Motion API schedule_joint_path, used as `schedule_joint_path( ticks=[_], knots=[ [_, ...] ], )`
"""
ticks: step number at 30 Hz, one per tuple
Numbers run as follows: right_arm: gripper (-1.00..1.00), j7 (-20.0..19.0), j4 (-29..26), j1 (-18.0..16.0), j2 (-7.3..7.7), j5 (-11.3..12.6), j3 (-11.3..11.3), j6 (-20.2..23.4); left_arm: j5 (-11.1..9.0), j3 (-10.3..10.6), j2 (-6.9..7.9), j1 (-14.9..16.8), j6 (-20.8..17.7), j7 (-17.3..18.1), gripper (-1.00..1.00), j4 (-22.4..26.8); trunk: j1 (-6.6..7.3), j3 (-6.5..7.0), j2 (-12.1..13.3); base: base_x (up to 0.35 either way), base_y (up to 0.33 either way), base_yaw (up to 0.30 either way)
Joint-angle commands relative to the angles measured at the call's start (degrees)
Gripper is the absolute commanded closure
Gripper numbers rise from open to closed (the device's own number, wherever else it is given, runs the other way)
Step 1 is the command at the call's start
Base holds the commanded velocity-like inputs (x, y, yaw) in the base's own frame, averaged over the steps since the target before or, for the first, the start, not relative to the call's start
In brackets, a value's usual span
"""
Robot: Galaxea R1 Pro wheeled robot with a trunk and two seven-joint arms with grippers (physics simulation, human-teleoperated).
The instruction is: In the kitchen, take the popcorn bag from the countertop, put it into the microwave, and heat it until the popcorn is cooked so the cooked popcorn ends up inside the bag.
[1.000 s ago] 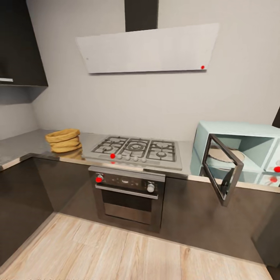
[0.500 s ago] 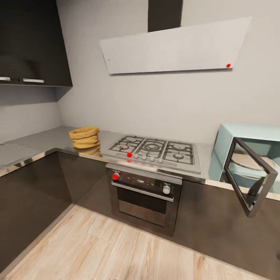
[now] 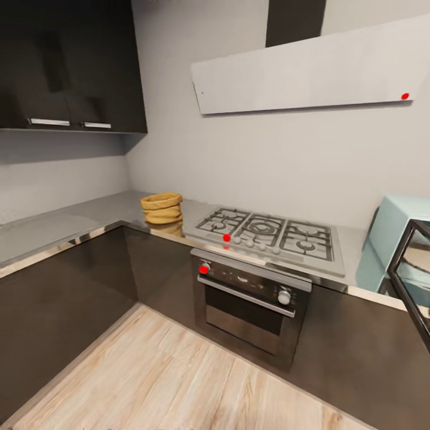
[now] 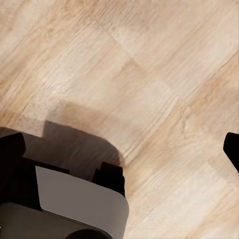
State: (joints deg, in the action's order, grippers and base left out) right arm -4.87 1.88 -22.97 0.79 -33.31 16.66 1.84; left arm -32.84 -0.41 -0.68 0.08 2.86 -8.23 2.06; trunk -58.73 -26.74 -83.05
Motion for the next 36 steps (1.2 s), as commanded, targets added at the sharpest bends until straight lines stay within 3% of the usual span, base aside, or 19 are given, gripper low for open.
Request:
schedule_joint_path(
  ticks=[1,18,19,21,31,36],
  knots=[
    [-1.00,-0.14,0.06,-0.06,0.02,-0.44,0.48,0.10,-0.06,-0.03,-0.04,0.01,0.12,-0.21,-1.00,0.05,0.00,-0.05,-0.03,0.000,0.000,0.300],
    [-1.00,-0.76,0.06,0.00,0.00,-0.55,0.48,0.00,-0.14,-0.03,-0.02,0.01,0.18,0.21,-1.00,0.06,0.00,-0.05,-0.03,0.004,0.000,0.300],
    [-1.00,-0.28,0.06,0.60,0.00,-3.01,0.48,-0.14,-0.12,-0.03,-0.02,0.01,0.14,0.38,-1.00,0.07,0.00,-0.05,-0.03,0.109,0.000,0.300],
    [-1.00,-0.11,0.06,0.70,-0.04,-3.84,0.48,-0.11,-0.12,-0.01,-0.02,0.01,0.16,0.40,-1.00,0.07,0.00,-0.05,-0.03,0.151,0.000,0.300],
    [-1.00,-1.03,-0.03,0.74,0.76,-4.30,0.50,-2.06,0.32,0.06,-0.02,0.01,0.14,0.49,-1.00,0.14,0.00,-0.05,-0.03,0.304,0.000,0.020],
    [-1.00,-0.88,-0.35,0.76,-0.32,-4.58,0.47,0.03,0.39,0.06,-0.02,0.01,0.03,0.50,-1.00,0.14,0.00,-0.05,-0.03,0.322,0.000,0.000]
  ],
)
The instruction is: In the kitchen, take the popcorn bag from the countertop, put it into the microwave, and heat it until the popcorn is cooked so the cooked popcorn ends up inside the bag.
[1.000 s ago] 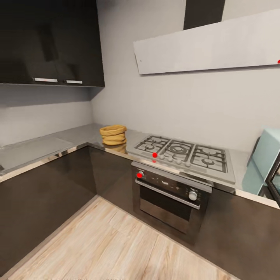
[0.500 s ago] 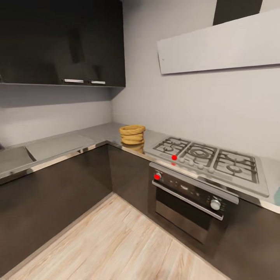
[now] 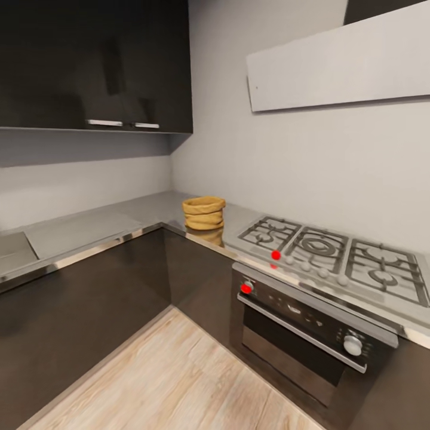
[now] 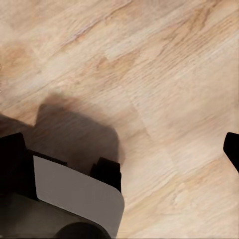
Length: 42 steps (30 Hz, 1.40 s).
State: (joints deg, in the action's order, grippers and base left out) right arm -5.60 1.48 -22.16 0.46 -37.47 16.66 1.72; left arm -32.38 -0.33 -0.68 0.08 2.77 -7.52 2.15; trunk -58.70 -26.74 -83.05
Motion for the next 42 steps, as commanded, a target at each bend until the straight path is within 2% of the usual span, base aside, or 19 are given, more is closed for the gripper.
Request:
schedule_joint_path(
  ticks=[1,2,4,5,6,7,9,10,12,13,14,15,17,18,19,21,24,36,42],
  knots=[
    [-1.00,-0.30,-0.59,-0.07,-1.48,-0.45,0.21,2.78,-0.06,-0.02,-0.02,0.01,0.08,-0.21,-1.00,0.05,-0.03,-0.05,-0.02,0.322,0.000,0.000],
    [-1.00,-0.44,-1.58,0.02,-3.25,-0.49,-0.03,5.44,-0.06,-0.02,-0.02,0.01,0.07,-0.21,-1.00,0.05,-0.03,-0.05,-0.02,0.322,0.000,0.000],
    [-1.00,-1.72,-7.38,0.07,-8.21,-0.61,-0.43,14.58,-0.05,-0.02,-0.02,0.01,-0.03,-0.20,-1.00,0.05,-0.03,-0.05,-0.02,0.322,0.000,0.000],
    [-1.00,-3.57,-13.36,-0.11,-10.46,-0.60,-0.59,21.00,-0.05,-0.02,-0.02,0.01,-0.12,-0.19,-1.00,0.05,-0.03,-0.05,-0.02,0.322,0.000,0.000],
    [-1.00,-6.69,-21.52,-0.33,-10.46,-0.56,-1.32,27.60,-0.05,-0.02,-0.02,0.01,-0.17,-0.20,-1.00,0.05,-0.03,-0.05,-0.02,0.322,0.000,0.000],
    [-1.00,-11.92,-31.58,-0.92,-10.46,-0.42,-4.58,34.68,-0.05,-0.02,-0.02,0.01,-0.18,-0.21,-1.00,0.05,-0.03,-0.05,-0.02,0.322,0.000,0.000],
    [-1.00,-23.43,-50.03,-2.64,-10.46,0.41,-14.33,48.63,-0.05,-0.02,-0.02,0.01,0.05,-0.21,-1.00,0.05,-0.03,-0.05,-0.02,0.234,0.000,0.000],
    [-1.00,-28.91,-61.36,-4.71,-10.46,1.48,-19.00,58.20,-0.07,-0.02,-0.02,0.01,0.15,-0.21,-1.00,0.05,-0.03,-0.05,-0.02,0.069,0.000,0.000],
    [-1.00,-31.72,-69.02,-9.01,-10.46,3.12,-21.57,58.28,-0.11,-0.02,-0.02,0.01,0.19,-0.21,-1.00,0.05,-0.03,-0.05,-0.02,0.033,0.000,0.000],
    [-1.00,-32.68,-71.63,-13.69,-10.46,4.78,-22.48,58.28,-0.12,-0.02,-0.02,0.01,0.21,-0.21,-1.00,0.05,-0.03,-0.05,-0.02,0.014,0.000,0.000],
    [-1.00,-33.04,-72.28,-17.45,-10.46,6.23,-22.79,58.28,-0.13,-0.02,-0.02,0.01,0.21,-0.21,-1.00,0.05,-0.03,-0.05,-0.02,0.009,0.000,0.000],
    [-1.00,-33.36,-71.88,-23.36,-10.46,8.74,-23.06,58.28,-0.16,-0.02,-0.02,0.01,0.22,-0.21,-1.00,0.05,-0.03,-0.05,-0.02,0.005,0.000,0.000],
    [-1.00,-33.52,-67.04,-37.41,-10.46,14.75,-23.13,58.28,-0.21,-0.02,-0.02,0.01,0.22,-0.21,-1.00,0.05,-0.03,-0.05,-0.02,0.001,0.000,0.000],
    [-1.00,-33.41,-64.03,-43.26,-10.46,16.02,-22.96,58.28,-0.22,-0.02,-0.02,0.01,0.22,-0.21,-1.00,0.05,-0.03,-0.05,-0.02,0.000,0.000,0.000],
    [-1.00,-33.32,-62.09,-46.65,-10.46,16.49,-22.76,58.28,-0.22,-0.02,-0.02,0.01,0.24,-0.21,-1.00,0.05,-0.03,-0.05,-0.02,0.000,0.000,0.000],
    [-1.00,-32.86,-54.37,-57.24,-10.46,17.10,-19.65,58.28,-0.13,-0.02,-0.02,0.01,0.24,-0.21,-1.00,0.05,-0.03,-0.05,-0.02,0.000,0.000,0.000],
    [-1.00,-32.27,-52.40,-61.02,-10.46,17.06,-15.98,58.28,-0.06,-0.02,-0.02,0.01,0.30,-0.21,-1.00,0.05,-0.03,-0.05,-0.02,0.000,0.000,0.000],
    [-1.00,-27.01,-53.17,-61.51,-10.46,17.07,-15.44,58.28,-0.13,0.07,0.06,0.01,-0.32,0.65,-1.00,0.13,-0.03,-0.05,-0.02,0.110,0.004,0.000],
    [-1.00,-26.79,-53.08,-61.52,-10.46,17.10,-15.43,58.28,-0.20,0.17,0.93,0.01,-0.49,5.29,-1.00,0.05,-0.03,-0.05,-0.02,0.319,0.097,0.000]
  ],
)
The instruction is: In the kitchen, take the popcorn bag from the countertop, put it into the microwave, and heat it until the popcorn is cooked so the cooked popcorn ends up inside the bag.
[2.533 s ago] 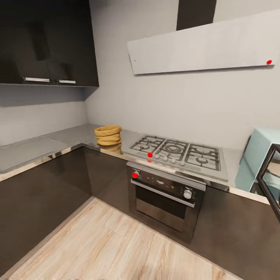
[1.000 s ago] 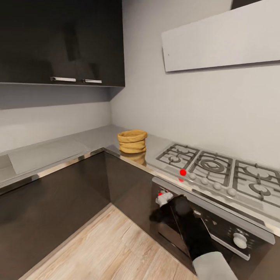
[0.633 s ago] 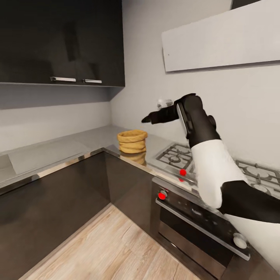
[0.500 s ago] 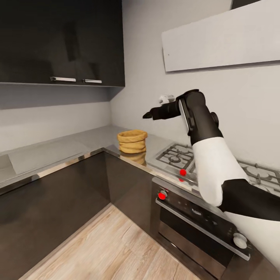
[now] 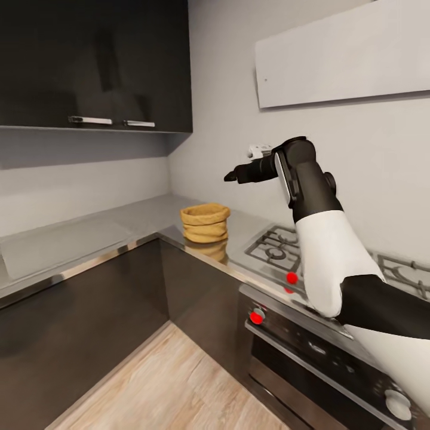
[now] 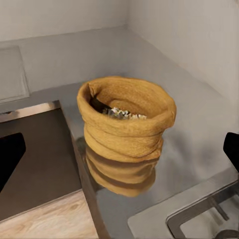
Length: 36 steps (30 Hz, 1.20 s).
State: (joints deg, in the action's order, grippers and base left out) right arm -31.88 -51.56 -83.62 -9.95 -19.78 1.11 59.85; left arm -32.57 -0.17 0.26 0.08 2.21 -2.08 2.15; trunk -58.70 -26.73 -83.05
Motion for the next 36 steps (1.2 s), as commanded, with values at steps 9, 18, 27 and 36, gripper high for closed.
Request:
schedule_joint_path(
  ticks=[9,18,27,36],
  knots=[
    [-1.00,2.47,-1.00,0.01,-0.05,-0.94,0.03,0.15,-0.13,-0.01,0.01,0.01,0.08,0.12,-1.00,0.05,-0.03,-0.06,-0.03,0.322,0.109,0.000],
    [-1.00,3.17,-0.82,0.11,-0.05,-1.26,-0.11,0.15,0.15,-0.01,0.01,0.01,0.08,0.14,-1.00,0.05,-0.03,-0.06,-0.03,0.319,0.145,0.000],
    [-1.00,5.14,-0.38,0.10,-0.05,-3.84,-0.22,0.15,0.26,0.01,0.01,0.01,0.08,0.14,-1.00,0.05,-0.03,-0.06,-0.03,0.298,0.223,0.000],
    [-1.00,5.04,10.43,-2.40,0.03,-3.39,-0.37,0.15,0.31,0.08,-0.07,0.01,-0.01,0.14,-1.00,0.05,-0.03,-0.06,-0.03,0.295,0.228,0.000]
  ],
)
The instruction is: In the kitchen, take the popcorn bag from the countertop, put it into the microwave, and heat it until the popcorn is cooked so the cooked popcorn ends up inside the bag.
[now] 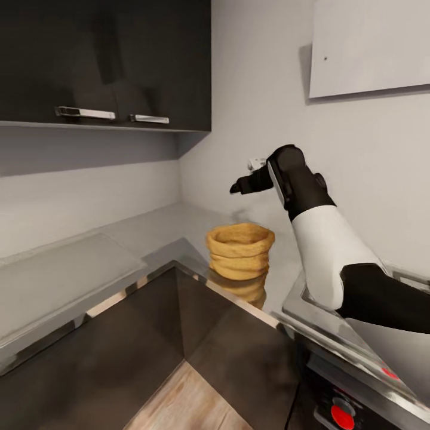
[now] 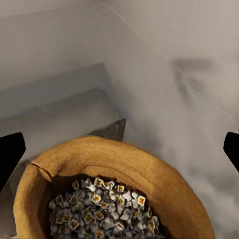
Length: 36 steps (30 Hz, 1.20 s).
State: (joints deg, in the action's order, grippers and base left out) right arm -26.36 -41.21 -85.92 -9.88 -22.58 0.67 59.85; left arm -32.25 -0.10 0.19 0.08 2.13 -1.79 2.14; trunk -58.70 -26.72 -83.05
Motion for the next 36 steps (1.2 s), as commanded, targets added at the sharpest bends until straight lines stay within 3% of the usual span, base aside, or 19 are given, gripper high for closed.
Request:
schedule_joint_path(
  ticks=[1,2,5,8,10,12,13,15,17,19,20,22,25,30,36],
  knots=[
    [-1.00,-0.46,4.47,-2.59,0.31,-0.70,0.01,0.15,-0.01,0.04,-0.03,0.01,0.08,-0.21,-1.00,0.05,-0.03,-0.06,-0.03,0.295,0.228,0.000],
    [-1.00,-0.44,6.80,-3.98,0.61,-0.76,-0.02,0.15,0.04,0.11,-0.06,0.01,0.16,-0.27,-1.00,0.05,-0.03,-0.06,-0.03,0.295,0.228,0.000],
    [-1.00,-0.65,14.09,-8.67,4.18,-0.84,-0.01,0.15,0.15,0.32,-0.22,0.01,0.62,-0.49,-1.00,0.05,-0.03,-0.06,-0.03,0.266,0.136,0.000],
    [-1.00,-1.00,16.12,-9.83,7.56,-0.72,-0.10,0.15,0.17,0.35,-0.13,0.01,0.74,-0.57,-1.00,0.04,-0.03,-0.06,-0.03,0.075,0.027,0.000],
    [-1.00,-1.84,16.43,-9.93,9.03,-0.66,-0.20,0.15,0.17,0.36,-0.12,0.01,0.76,-0.58,-1.00,0.03,-0.03,-0.06,-0.03,0.017,0.006,0.000],
    [-1.00,-4.31,16.56,-10.01,10.15,-0.64,-1.81,0.15,0.17,0.36,-0.11,0.01,0.76,-0.59,-1.00,0.01,-0.03,-0.06,-0.03,0.006,0.002,0.000],
    [-1.00,-6.85,16.58,-10.03,10.89,-0.63,-4.96,0.15,0.17,0.36,-0.11,0.01,0.77,-0.59,-1.00,0.00,-0.03,-0.06,-0.03,0.002,0.001,0.000],
    [-1.00,-13.84,16.61,-10.05,13.03,-0.64,-13.31,0.15,0.17,0.36,-0.10,0.01,0.77,-0.59,-1.00,-0.01,-0.03,-0.06,-0.03,0.001,0.000,0.000],
    [-1.00,-26.70,16.58,-10.06,16.18,-0.74,-25.20,0.15,0.17,0.36,-0.10,0.01,0.79,-0.59,-1.00,0.00,-0.03,-0.06,-0.03,0.000,0.000,0.000],
    [-1.00,-34.06,16.63,-10.07,17.24,-0.89,-30.40,-0.33,0.17,0.36,-0.22,0.01,0.83,-0.59,-1.00,-0.01,-0.03,-0.06,-0.03,0.000,0.000,0.000],
    [-1.00,-35.56,16.65,-10.09,17.52,-0.83,-31.36,-1.72,0.17,0.36,-0.24,0.01,0.84,-0.59,-1.00,0.00,-0.03,-0.06,-0.03,0.000,0.000,0.000],
    [-1.00,-37.54,16.68,-10.12,19.44,-0.74,-32.80,-3.69,0.17,0.36,-0.27,0.01,0.85,-0.59,-1.00,0.03,-0.03,-0.06,-0.03,0.000,0.000,0.000],
    [-1.00,-38.09,17.18,-10.10,21.14,-0.53,-33.32,-3.96,0.17,0.38,-0.33,0.01,0.91,-0.74,-1.00,0.05,-0.03,-0.06,-0.03,0.000,0.000,0.000],
    [-1.00,-38.36,20.08,-10.06,21.45,-0.22,-33.45,-3.85,0.17,0.36,-0.42,0.01,0.94,-0.85,-1.00,0.05,-0.03,-0.06,-0.03,0.000,0.000,0.000],
    [-1.00,-38.50,21.47,-10.06,20.72,-0.08,-33.39,-3.41,0.15,0.36,-0.44,0.01,0.89,-0.85,-1.00,0.05,-0.03,-0.06,-0.03,0.044,0.000,0.000]
  ],
)
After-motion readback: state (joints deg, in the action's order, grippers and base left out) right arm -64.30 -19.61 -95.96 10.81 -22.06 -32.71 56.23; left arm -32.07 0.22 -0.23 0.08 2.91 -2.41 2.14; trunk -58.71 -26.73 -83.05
